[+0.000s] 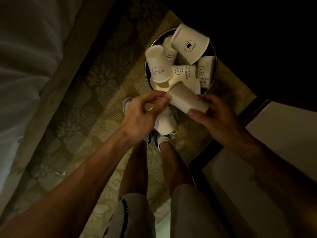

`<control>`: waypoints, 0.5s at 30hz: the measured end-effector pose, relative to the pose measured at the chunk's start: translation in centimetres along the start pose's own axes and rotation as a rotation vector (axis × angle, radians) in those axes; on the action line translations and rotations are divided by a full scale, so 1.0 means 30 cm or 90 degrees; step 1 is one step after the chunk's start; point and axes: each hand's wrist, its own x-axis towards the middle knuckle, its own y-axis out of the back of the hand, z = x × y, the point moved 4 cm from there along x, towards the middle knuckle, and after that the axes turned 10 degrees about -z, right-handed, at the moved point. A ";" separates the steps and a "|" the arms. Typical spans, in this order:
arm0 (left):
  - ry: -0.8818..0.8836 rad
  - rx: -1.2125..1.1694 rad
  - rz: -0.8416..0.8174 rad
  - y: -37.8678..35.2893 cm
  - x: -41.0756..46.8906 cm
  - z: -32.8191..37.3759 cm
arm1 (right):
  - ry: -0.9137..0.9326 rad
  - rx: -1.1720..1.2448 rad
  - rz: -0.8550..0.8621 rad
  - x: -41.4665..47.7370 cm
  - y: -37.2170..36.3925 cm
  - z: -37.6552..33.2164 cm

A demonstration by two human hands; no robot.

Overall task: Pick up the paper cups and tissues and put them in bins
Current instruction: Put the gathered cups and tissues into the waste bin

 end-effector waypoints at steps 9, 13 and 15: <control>0.034 -0.017 0.119 0.031 0.066 -0.018 | -0.021 0.074 0.266 0.064 0.214 0.045; 0.044 0.007 0.131 0.029 0.094 -0.013 | -0.043 0.112 0.356 0.104 0.270 0.075; 0.044 0.016 0.130 0.020 0.104 -0.015 | -0.067 0.097 0.371 0.134 0.281 0.085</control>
